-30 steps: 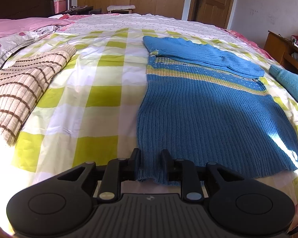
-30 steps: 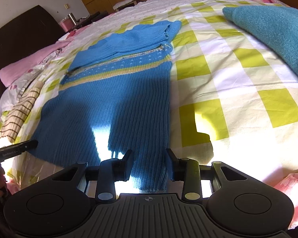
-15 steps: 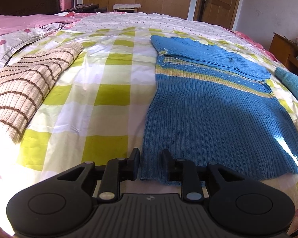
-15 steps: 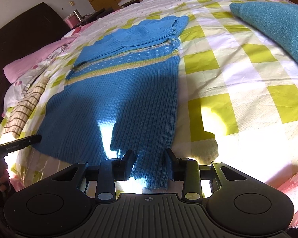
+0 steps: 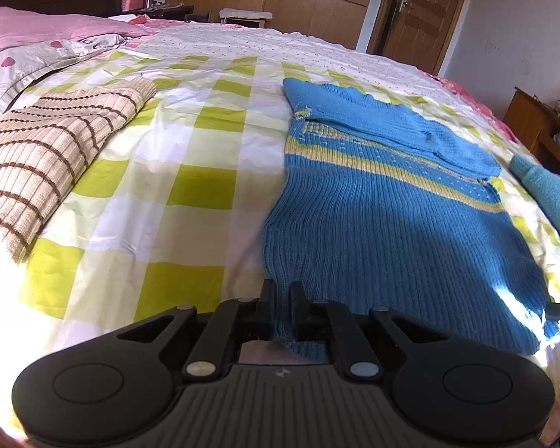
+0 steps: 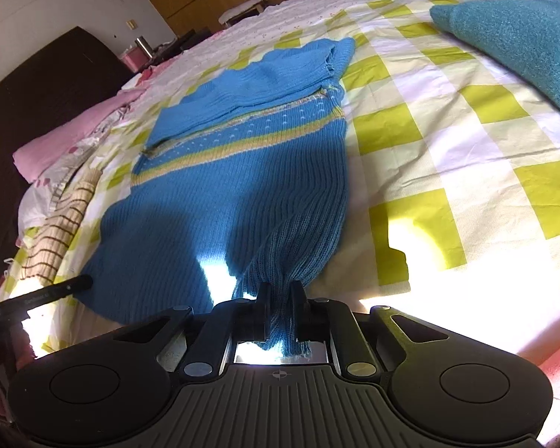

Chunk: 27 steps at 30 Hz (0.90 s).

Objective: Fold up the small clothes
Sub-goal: 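Grasp the sweater hem with the right gripper and lift it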

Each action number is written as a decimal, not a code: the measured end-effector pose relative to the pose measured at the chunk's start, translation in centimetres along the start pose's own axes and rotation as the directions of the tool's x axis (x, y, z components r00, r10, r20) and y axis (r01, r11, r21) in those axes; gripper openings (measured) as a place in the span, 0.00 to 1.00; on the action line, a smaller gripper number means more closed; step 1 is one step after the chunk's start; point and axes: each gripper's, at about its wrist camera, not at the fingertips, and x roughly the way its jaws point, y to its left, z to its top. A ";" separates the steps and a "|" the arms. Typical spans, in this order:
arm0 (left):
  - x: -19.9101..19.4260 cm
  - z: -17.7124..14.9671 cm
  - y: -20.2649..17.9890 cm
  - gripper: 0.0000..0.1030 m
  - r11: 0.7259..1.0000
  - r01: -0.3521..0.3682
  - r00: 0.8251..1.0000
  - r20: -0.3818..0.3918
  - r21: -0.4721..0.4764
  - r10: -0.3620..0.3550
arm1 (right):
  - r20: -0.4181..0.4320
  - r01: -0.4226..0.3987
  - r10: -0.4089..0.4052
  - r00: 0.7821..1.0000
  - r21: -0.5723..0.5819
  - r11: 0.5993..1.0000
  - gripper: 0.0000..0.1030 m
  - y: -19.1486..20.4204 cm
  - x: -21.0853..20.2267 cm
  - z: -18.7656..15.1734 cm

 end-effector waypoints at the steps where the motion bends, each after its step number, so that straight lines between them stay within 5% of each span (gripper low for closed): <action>1: 0.0 0.4 0.1 0.14 1.000 0.017 1.000 0.006 -0.019 -0.017 | 0.013 -0.018 0.018 1.000 0.017 1.000 0.10 -0.1 -0.3 0.3; 15: 2.0 8.6 0.3 0.12 0.952 0.227 0.966 0.171 -0.208 -0.193 | 0.243 -0.222 0.177 0.954 0.175 0.959 0.09 -0.8 -1.1 8.5; 24: 6.0 17.1 -1.6 0.11 0.957 0.255 0.937 0.281 -0.137 -0.209 | 0.362 -0.259 0.172 0.916 0.207 0.943 0.02 -2.0 1.6 16.5; 27: 8.2 18.9 -2.2 0.09 0.961 0.243 0.940 0.277 -0.133 -0.199 | 0.363 -0.209 0.128 0.923 0.193 0.959 0.02 -2.4 3.2 18.7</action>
